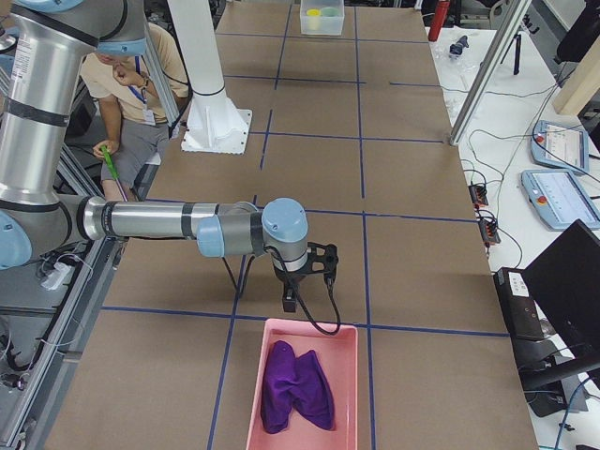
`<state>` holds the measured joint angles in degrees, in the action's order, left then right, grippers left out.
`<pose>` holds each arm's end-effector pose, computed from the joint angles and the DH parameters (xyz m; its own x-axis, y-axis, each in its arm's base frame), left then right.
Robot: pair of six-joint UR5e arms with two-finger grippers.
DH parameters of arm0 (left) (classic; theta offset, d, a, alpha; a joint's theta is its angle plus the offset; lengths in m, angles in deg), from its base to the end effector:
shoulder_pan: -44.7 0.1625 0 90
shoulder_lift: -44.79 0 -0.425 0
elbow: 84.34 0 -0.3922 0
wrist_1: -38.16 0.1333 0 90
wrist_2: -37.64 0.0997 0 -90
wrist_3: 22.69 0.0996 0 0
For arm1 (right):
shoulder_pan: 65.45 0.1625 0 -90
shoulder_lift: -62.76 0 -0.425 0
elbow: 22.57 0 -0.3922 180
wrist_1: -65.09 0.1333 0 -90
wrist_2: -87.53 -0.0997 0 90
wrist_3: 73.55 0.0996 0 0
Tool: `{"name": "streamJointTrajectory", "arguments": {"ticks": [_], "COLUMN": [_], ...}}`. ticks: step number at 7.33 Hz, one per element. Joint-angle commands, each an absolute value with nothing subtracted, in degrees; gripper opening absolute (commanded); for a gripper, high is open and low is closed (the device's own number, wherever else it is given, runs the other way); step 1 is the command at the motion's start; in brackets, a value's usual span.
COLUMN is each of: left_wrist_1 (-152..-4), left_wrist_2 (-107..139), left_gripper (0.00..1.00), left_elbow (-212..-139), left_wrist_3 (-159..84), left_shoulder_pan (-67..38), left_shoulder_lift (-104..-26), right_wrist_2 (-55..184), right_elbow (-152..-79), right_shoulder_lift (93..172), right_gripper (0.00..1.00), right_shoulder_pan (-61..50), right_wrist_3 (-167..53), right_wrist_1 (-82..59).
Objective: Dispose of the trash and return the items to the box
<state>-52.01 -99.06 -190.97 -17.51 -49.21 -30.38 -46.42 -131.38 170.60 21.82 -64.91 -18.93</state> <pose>-0.0869 -0.3802 0.6259 0.6893 0.0683 -0.7213 0.0059 0.9950 0.0999 0.0465 -0.3722 0.6195 0.7141 0.0321 0.6993 -0.0607 0.9980 0.0161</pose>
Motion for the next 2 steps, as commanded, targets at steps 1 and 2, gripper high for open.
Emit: {"name": "streamJointTrajectory", "arguments": {"ticks": [1, 2], "left_wrist_1": [-52.01, -52.01], "left_wrist_2": [-99.03, -99.03], "left_gripper": [1.00, 1.00], "left_elbow": [-191.22, -191.13], "left_wrist_3": [-17.51, -17.51], "left_shoulder_pan": [-49.34, -49.35], "left_shoulder_lift": [-30.27, -30.27], "right_wrist_2": [-46.42, -46.42], "right_elbow": [-131.38, -131.38], "right_shoulder_lift": [170.60, 170.60], "right_gripper": [1.00, 1.00], "right_shoulder_pan": [21.82, 21.82], "right_wrist_3": [-65.20, -65.29], "right_wrist_1": [-18.85, -18.85]}}
